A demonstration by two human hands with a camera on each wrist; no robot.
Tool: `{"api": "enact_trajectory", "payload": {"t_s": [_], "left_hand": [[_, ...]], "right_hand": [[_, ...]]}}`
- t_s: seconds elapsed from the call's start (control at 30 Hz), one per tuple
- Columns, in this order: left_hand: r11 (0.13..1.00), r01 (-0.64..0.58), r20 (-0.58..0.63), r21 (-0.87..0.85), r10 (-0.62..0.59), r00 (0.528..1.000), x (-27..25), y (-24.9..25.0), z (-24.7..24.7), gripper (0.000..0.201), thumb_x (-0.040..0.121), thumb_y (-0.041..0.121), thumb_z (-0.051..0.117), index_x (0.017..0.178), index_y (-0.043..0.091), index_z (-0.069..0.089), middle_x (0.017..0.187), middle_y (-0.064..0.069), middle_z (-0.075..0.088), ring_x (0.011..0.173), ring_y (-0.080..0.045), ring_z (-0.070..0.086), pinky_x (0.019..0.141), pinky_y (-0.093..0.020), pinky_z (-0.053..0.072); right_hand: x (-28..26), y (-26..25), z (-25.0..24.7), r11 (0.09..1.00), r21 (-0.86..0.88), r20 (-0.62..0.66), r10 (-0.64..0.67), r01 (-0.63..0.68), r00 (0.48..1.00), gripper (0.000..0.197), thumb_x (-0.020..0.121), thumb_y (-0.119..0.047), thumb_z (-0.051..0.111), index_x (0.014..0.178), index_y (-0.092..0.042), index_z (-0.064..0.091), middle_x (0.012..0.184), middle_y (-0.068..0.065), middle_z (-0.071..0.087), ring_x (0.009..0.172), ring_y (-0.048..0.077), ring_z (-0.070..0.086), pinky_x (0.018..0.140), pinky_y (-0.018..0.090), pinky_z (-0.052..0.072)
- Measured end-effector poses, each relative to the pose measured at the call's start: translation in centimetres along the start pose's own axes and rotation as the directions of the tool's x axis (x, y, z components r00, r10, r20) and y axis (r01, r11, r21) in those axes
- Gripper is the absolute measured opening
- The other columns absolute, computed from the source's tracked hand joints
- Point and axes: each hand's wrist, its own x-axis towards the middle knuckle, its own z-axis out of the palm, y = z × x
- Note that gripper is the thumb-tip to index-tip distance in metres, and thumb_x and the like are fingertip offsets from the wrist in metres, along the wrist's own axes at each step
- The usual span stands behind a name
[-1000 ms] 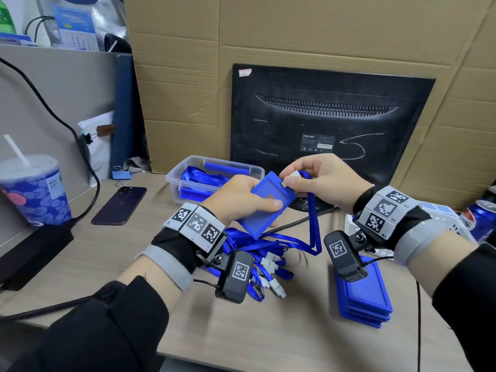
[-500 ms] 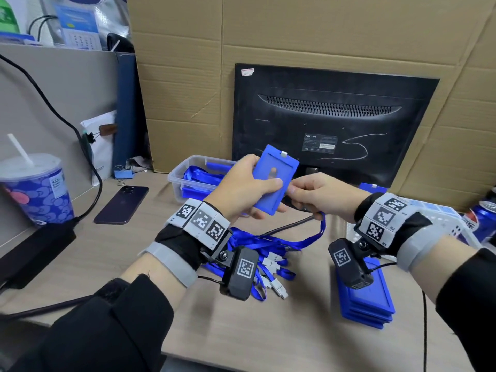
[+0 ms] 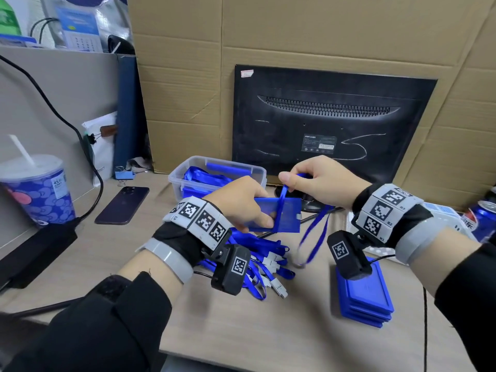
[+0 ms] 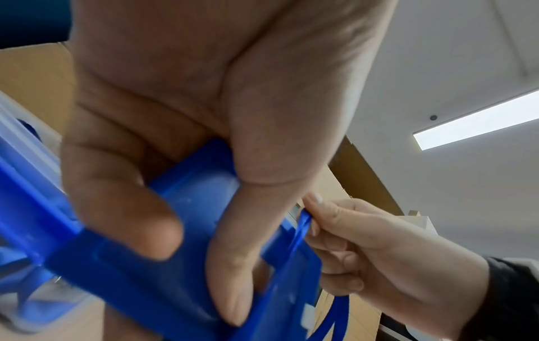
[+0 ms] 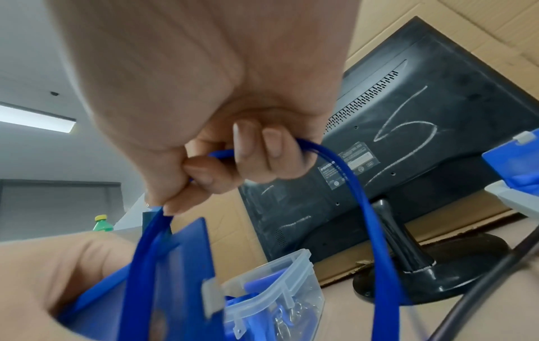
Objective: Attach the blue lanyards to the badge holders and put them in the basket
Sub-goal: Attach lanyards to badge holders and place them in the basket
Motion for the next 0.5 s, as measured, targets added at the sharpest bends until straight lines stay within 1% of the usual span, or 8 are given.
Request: {"api": "enact_trajectory", "payload": {"t_s": [0.07,0.13,0.2,0.27,0.3,0.37,0.43,0.5], "left_hand": [[0.993,-0.043,0.087,-0.107,0.052,0.995,-0.5,0.2,-0.3,0.013,0.089,0.013,0.082,0.101,0.015,0.077,0.092,-0.005,0.077,0.083,-0.019,0.076,0.066,-0.033,0.064],[0.964,-0.075,0.140,-0.256,0.114,0.984,-1.1,0.5,-0.4,0.018,0.094,0.010,0.076,0.111,0.006,0.073,0.100,-0.012,0.079,0.092,-0.026,0.079,0.070,-0.038,0.066],[0.913,-0.093,0.107,-0.398,0.147,0.983,-1.4,0.9,-0.2,0.022,0.099,0.011,0.069,0.119,0.000,0.067,0.106,-0.017,0.078,0.094,-0.031,0.079,0.069,-0.037,0.066],[0.839,-0.094,0.018,-0.536,0.122,0.992,-1.3,1.1,-0.1,0.025,0.103,0.014,0.065,0.123,-0.001,0.065,0.108,-0.016,0.077,0.093,-0.033,0.079,0.066,-0.036,0.065],[0.802,-0.099,-0.036,-0.589,0.096,0.995,-1.1,1.1,-0.1,0.023,0.104,0.014,0.064,0.123,0.001,0.066,0.108,-0.016,0.078,0.092,-0.033,0.079,0.066,-0.037,0.066],[0.769,-0.110,-0.153,-0.630,0.016,0.988,-0.6,0.9,0.0,0.021,0.103,0.014,0.064,0.120,0.001,0.066,0.107,-0.018,0.078,0.088,-0.032,0.080,0.068,-0.042,0.067],[0.803,-0.110,-0.260,-0.585,-0.057,0.964,0.0,0.5,0.1,0.024,0.099,0.013,0.069,0.116,-0.001,0.061,0.104,-0.022,0.076,0.080,-0.033,0.080,0.070,-0.049,0.066],[0.869,-0.084,-0.315,-0.488,-0.085,0.945,0.3,0.2,0.3,0.020,0.094,0.010,0.074,0.105,0.002,0.059,0.099,-0.023,0.075,0.072,-0.034,0.079,0.070,-0.054,0.066]], "right_hand": [[-0.1,0.8,0.3,0.998,0.054,0.003,0.029,-0.029,1.000,0.044,0.102,-0.051,0.060,0.074,-0.018,0.071,0.061,0.001,0.049,0.057,0.016,0.042,0.059,0.034,0.038],[-0.4,1.6,0.8,0.988,0.142,0.034,0.047,-0.052,0.998,0.051,0.100,-0.051,0.064,0.082,-0.004,0.068,0.065,0.004,0.045,0.062,0.018,0.037,0.060,0.033,0.032],[-0.6,2.1,1.0,0.980,0.188,0.066,0.056,-0.068,0.996,0.046,0.092,-0.042,0.067,0.079,0.001,0.063,0.066,0.003,0.043,0.064,0.016,0.034,0.060,0.031,0.029],[-0.9,2.0,0.8,0.982,0.171,0.091,0.069,-0.084,0.993,0.035,0.097,-0.030,0.068,0.070,-0.009,0.063,0.059,-0.004,0.041,0.055,0.012,0.031,0.055,0.027,0.027],[-1.0,1.8,0.7,0.983,0.167,0.114,0.063,-0.082,0.991,0.034,0.102,-0.030,0.065,0.072,-0.015,0.069,0.057,-0.005,0.041,0.051,0.010,0.031,0.053,0.022,0.028],[-1.3,1.4,0.5,0.987,0.154,0.180,0.021,-0.049,0.983,0.034,0.105,-0.041,0.060,0.081,-0.025,0.079,0.060,0.001,0.036,0.050,0.011,0.030,0.050,0.018,0.028],[-1.5,0.5,0.3,0.995,0.094,0.241,-0.007,-0.016,0.970,0.031,0.104,-0.046,0.060,0.086,-0.030,0.081,0.060,0.000,0.034,0.052,0.013,0.029,0.050,0.018,0.028],[-1.5,-0.2,0.2,0.999,0.031,0.289,-0.025,0.017,0.957,0.028,0.103,-0.045,0.062,0.088,-0.034,0.082,0.059,-0.002,0.035,0.051,0.012,0.031,0.050,0.017,0.028]]}}
